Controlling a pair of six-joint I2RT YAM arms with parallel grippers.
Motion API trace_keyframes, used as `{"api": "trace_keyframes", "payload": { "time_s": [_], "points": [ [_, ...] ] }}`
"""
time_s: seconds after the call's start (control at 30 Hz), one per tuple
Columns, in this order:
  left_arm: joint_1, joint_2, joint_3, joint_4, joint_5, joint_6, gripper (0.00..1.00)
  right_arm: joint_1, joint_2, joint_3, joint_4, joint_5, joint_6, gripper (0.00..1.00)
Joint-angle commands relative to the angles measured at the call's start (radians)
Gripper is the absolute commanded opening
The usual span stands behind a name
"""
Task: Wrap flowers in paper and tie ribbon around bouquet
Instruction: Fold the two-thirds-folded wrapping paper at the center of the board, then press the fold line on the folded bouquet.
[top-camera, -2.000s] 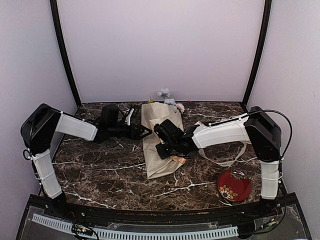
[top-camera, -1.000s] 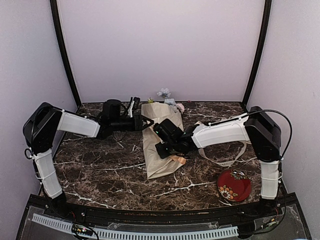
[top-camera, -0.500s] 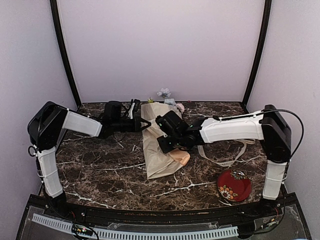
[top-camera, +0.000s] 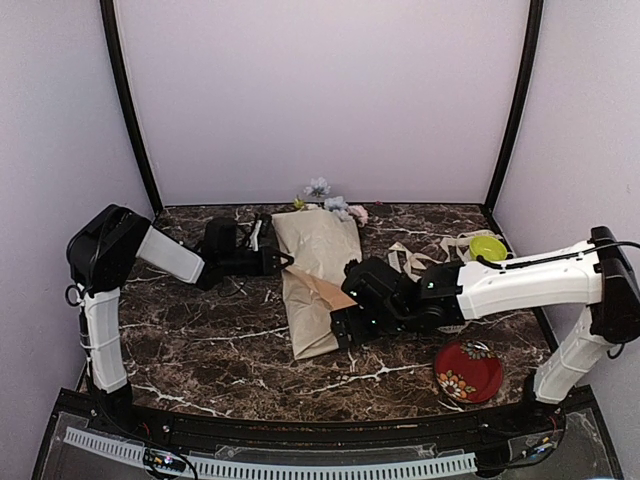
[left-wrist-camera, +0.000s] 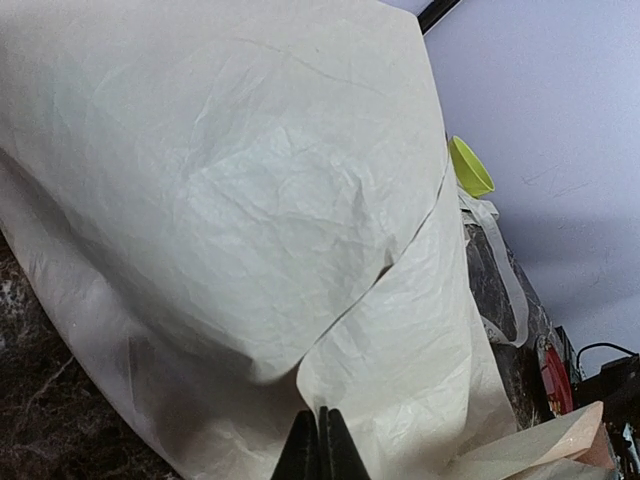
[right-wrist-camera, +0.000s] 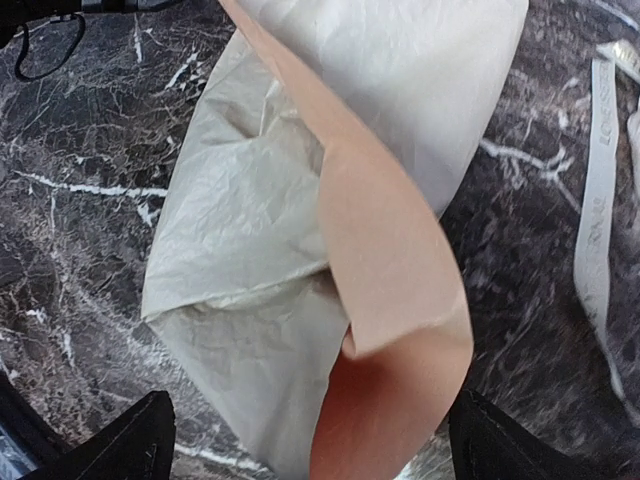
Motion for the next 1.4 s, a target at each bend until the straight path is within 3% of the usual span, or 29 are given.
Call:
{"api": "trace_keyframes", "payload": {
  "time_s": [0.0, 0.2, 0.33, 0.37, 0.53, 0.57, 0.9, 1.03, 1.1, 1.17, 1.23, 1.37],
  "points": [
    [0.017, 0.019, -0.033, 0.069, 0.016, -0.011, 0.0, 0.032, -0.048, -0.052, 0.034, -0.091, 0.191, 0.95],
    [0.019, 0.029, -0.051, 0.118, 0.038, -0.036, 0.0, 0.019, -0.014, -0.101, 0.09, -0.105, 0.29, 0.9],
    [0.019, 0.029, -0.057, 0.124, 0.043, -0.039, 0.0, 0.001, 0.065, -0.04, 0.054, -0.048, 0.279, 0.73],
    [0.019, 0.028, -0.056, 0.124, 0.042, -0.039, 0.0, -0.001, 0.075, -0.028, 0.038, -0.023, 0.278, 0.66],
    [0.031, 0.032, -0.043, 0.088, 0.031, -0.024, 0.0, -0.001, 0.127, 0.014, -0.106, 0.053, 0.267, 0.07],
    [0.035, 0.035, -0.031, 0.068, 0.03, -0.018, 0.0, 0.004, 0.132, 0.016, -0.145, 0.073, 0.258, 0.0],
    [0.054, 0.066, 0.032, -0.027, 0.048, 0.044, 0.0, 0.136, 0.286, 0.078, -0.488, 0.32, 0.2, 0.0],
    [0.059, 0.083, 0.057, -0.061, 0.041, 0.061, 0.0, 0.204, 0.325, 0.089, -0.484, 0.353, 0.131, 0.0],
    [0.062, 0.091, 0.069, -0.071, 0.048, 0.068, 0.0, 0.251, 0.316, 0.087, -0.458, 0.362, 0.082, 0.12],
    [0.062, 0.097, 0.076, -0.075, 0.053, 0.073, 0.0, 0.292, 0.287, 0.083, -0.428, 0.37, 0.025, 0.34],
    [0.062, 0.098, 0.078, -0.076, 0.059, 0.076, 0.0, 0.324, 0.228, 0.076, -0.377, 0.355, -0.045, 0.48],
    [0.063, 0.098, 0.083, -0.077, 0.079, 0.082, 0.0, 0.358, 0.03, -0.006, -0.227, 0.216, -0.23, 0.63]
  ]
}}
